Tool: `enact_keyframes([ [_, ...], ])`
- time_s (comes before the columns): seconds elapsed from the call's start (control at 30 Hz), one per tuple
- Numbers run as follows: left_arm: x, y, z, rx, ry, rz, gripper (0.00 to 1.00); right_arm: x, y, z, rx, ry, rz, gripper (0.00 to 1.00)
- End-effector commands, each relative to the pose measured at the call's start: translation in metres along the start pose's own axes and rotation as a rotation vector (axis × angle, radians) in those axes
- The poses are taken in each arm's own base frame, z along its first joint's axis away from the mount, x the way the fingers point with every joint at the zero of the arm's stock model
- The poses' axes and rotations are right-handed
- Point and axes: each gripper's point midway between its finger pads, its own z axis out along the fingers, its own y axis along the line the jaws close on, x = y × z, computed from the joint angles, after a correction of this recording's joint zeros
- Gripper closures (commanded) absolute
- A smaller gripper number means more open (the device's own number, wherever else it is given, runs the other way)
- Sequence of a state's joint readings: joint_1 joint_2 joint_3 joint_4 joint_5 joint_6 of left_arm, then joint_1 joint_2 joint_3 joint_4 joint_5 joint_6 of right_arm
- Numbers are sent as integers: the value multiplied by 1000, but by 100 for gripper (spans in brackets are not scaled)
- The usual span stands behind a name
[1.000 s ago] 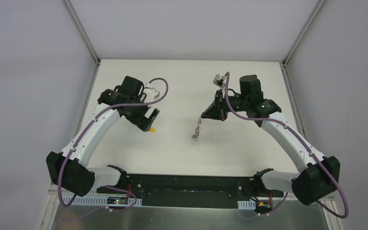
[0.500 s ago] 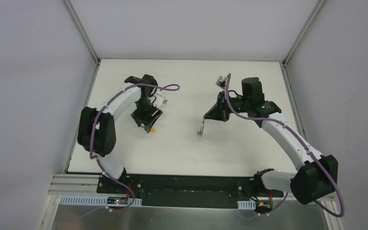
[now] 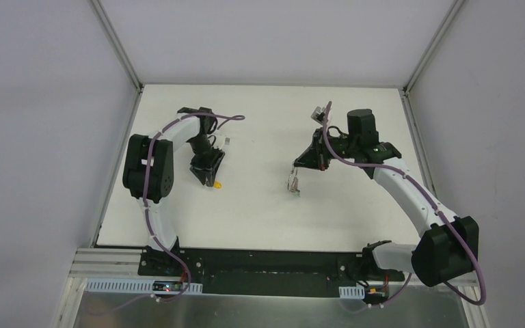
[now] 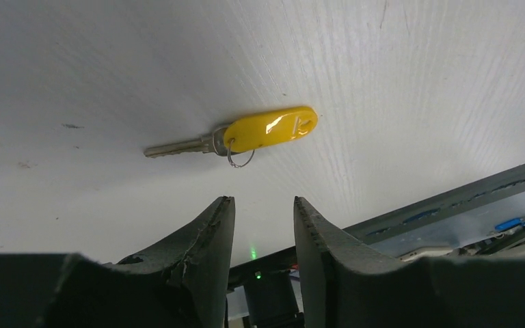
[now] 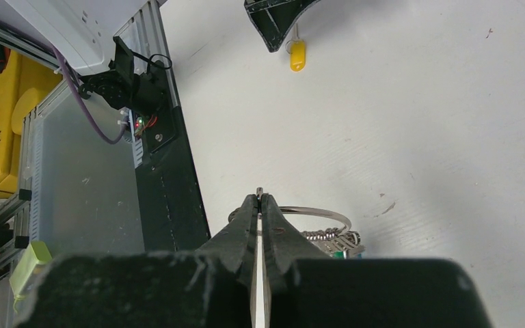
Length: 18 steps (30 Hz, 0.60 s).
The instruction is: Put the keys on the keyring
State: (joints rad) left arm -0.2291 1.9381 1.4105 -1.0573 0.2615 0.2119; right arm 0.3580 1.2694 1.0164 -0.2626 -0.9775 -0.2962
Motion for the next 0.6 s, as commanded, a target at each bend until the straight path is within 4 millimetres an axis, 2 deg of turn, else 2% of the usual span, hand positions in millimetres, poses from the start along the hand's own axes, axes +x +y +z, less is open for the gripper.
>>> enact_keyframes([
  [0.0,-9,0,-2,38,-32,-77,63,-11,4,-3,-33,-43,-46,100],
  [0.33,-9,7,-1,22,-32,-135,62,-12,4,-7,-30,-62,-42,100],
  [0.57,-10,9,4,-11,-153,-167,62,-10,2,-9,-19,-71,-51,100],
])
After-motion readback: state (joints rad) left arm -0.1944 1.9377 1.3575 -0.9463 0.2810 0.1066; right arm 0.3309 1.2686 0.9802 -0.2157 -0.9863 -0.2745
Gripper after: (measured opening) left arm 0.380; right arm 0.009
